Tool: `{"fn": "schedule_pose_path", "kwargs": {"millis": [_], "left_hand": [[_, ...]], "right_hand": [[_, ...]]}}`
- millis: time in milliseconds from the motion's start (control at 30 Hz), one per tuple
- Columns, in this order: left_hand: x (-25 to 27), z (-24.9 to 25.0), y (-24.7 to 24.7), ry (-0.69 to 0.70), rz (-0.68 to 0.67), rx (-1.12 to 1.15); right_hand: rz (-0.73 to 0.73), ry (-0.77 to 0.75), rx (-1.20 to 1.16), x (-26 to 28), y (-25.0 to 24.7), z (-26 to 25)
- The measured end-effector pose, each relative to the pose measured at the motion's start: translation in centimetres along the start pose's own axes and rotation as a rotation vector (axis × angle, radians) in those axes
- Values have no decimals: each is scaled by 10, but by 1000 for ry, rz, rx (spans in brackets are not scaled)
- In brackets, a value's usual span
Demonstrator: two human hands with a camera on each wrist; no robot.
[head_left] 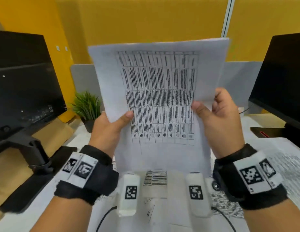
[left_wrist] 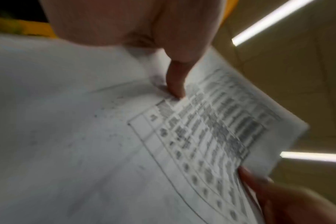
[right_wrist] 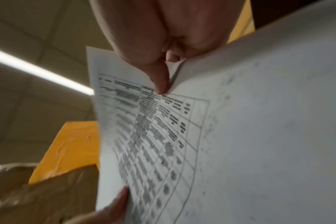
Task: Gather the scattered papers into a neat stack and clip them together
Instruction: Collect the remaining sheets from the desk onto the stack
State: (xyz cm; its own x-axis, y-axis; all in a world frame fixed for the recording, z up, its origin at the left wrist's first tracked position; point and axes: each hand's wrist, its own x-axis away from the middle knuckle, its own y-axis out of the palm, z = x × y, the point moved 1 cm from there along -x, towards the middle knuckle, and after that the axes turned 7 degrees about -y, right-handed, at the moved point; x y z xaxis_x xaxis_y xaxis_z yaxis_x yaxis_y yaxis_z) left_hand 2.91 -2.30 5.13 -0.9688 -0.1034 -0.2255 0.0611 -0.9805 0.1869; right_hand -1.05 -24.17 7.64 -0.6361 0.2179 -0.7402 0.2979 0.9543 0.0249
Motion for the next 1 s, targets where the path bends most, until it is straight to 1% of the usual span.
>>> {"fn": "schedule_pose_path", "kwargs": {"millis": [67,100,167,233,333,367,433,467,500,567,600,633,667,700,767,800,867,933,1000], "left_hand": [[2,-4,6,93,146,-64],[3,-7,9,132,191,-93],[9,-19,16,149,206,-135],[11,-40,15,76,189,-184],[11,-67,5,-108,218,-254],[9,-71,1,-143,249,-289],[4,-67,-14,-147,334,-375],[1,-61,-23,-135,377,-399],[-3,-54,-35,-116,420,-409],[-10,-35,-61,-70,501,-449],[-12,-25,-75,-50,535,-481],[-14,-16,-88,-26,564,-512],[-16,-7,-100,2,582,-545],[-17,2,-113,30,601,-579],[-17,14,-135,50,637,-622],[-15,19,-144,52,648,-632],[-10,25,-158,46,666,-632],[-6,27,-171,58,686,-613],[-3,28,-179,65,706,-598]], "right_hand": [[27,-6,63,9,11,3],[31,-6,108,16,17,5],[30,24,162,30,26,14],[-22,156,153,45,32,30],[-182,382,222,63,33,56],[-237,417,258,64,31,61],[-381,433,315,58,24,67],[-505,418,364,53,19,69],[-684,375,465,48,15,71],[-1118,206,752,43,11,75],[-1308,117,850,44,11,76],[-1471,37,900,47,11,77],[-1602,-27,919,50,11,79],[-1700,-81,925,54,12,80],[-1831,-160,938,59,13,83],[-1861,-183,951,61,14,86],[-1874,-189,978,61,18,91],[-1875,-160,1013,58,24,94],[-1901,-186,1026,54,28,98]]}}
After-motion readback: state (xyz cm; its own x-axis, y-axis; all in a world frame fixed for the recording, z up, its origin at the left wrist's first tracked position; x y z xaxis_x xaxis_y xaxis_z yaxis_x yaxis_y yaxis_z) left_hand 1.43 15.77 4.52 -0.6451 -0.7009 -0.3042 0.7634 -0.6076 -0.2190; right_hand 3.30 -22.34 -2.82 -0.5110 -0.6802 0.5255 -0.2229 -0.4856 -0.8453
